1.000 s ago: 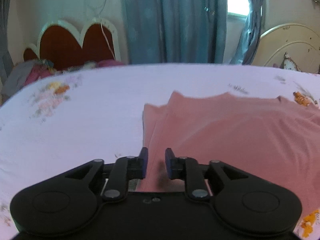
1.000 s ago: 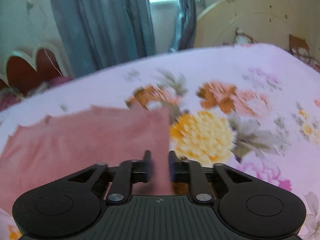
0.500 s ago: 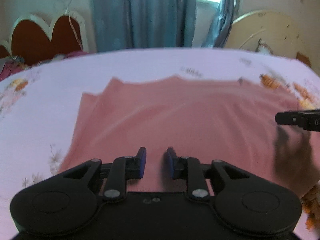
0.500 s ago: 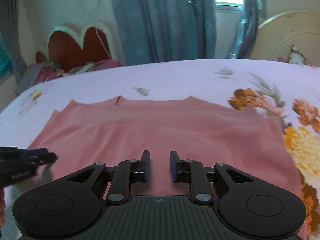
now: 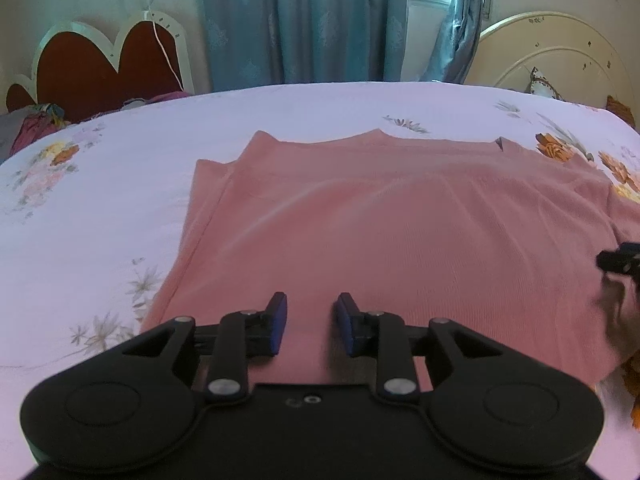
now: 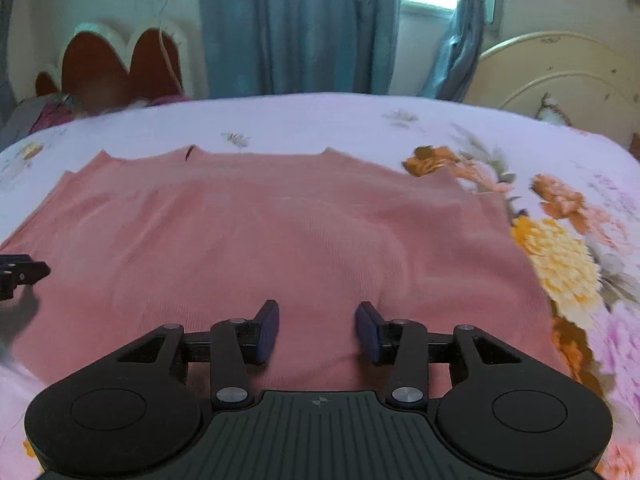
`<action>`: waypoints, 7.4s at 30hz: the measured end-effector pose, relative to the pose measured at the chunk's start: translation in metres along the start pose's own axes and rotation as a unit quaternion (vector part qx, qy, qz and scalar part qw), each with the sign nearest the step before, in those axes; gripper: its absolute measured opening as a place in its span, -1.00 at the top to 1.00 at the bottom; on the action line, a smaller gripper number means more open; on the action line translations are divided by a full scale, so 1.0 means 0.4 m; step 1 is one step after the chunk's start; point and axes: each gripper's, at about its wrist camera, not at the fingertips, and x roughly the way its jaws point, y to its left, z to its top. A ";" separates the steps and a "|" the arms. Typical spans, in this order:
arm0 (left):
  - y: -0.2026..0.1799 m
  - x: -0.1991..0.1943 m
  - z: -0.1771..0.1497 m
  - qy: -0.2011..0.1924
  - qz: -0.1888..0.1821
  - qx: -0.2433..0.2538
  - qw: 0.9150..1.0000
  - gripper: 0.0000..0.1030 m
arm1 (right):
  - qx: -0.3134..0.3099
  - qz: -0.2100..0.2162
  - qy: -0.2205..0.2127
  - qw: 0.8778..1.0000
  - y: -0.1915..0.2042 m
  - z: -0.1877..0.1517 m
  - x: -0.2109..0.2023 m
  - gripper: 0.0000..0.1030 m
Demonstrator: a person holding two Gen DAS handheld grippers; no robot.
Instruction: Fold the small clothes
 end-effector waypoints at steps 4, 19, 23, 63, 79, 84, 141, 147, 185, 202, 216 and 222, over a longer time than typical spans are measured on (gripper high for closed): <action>0.007 -0.026 -0.019 0.002 0.002 0.005 1.000 0.43 | -0.020 -0.056 0.029 0.998 -0.010 -0.042 0.003 0.19; 0.064 -0.140 -0.106 0.042 -0.049 -0.078 0.995 -0.40 | 0.025 -0.004 0.033 0.999 0.015 -0.074 -0.148 0.12; 0.099 -0.151 -0.144 0.067 -0.082 -0.158 0.982 -0.40 | 0.004 0.030 0.023 0.999 0.064 -0.064 -0.163 0.12; 0.021 -0.065 0.104 -0.118 -0.084 -0.234 0.961 0.78 | -0.047 0.109 0.022 0.993 0.120 0.065 0.112 0.11; -0.623 -0.018 0.048 -0.043 -0.246 0.126 0.960 0.63 | 0.143 0.000 -0.013 0.990 -0.384 -0.019 -0.110 0.11; -0.619 -0.070 0.012 -0.037 -0.269 0.158 0.949 0.23 | 0.179 0.057 -0.032 0.982 -0.419 0.005 -0.134 0.11; -0.363 -0.004 0.117 -0.009 -0.178 -0.026 0.984 -0.29 | 0.126 0.066 0.002 0.990 -0.408 0.038 -0.130 0.68; -0.344 0.052 0.194 -0.006 -0.176 -0.079 0.981 -0.29 | 0.138 0.069 0.001 0.988 -0.399 0.131 -0.027 0.15; -0.358 0.235 0.265 0.005 -0.108 -0.109 0.988 -0.45 | 0.042 -0.014 0.003 0.999 -0.341 0.206 0.263 0.74; -0.343 0.062 0.218 -0.018 -0.138 -0.083 0.987 -0.39 | 0.032 0.029 -0.030 0.999 -0.328 0.157 0.020 0.74; -0.369 0.056 0.123 0.019 -0.133 -0.067 0.989 -0.47 | 0.027 -0.009 0.015 0.999 -0.341 0.059 0.021 0.74; -0.353 -0.012 0.090 0.015 -0.148 -0.062 0.987 -0.42 | 0.027 0.012 0.006 1.000 -0.352 0.023 -0.088 0.74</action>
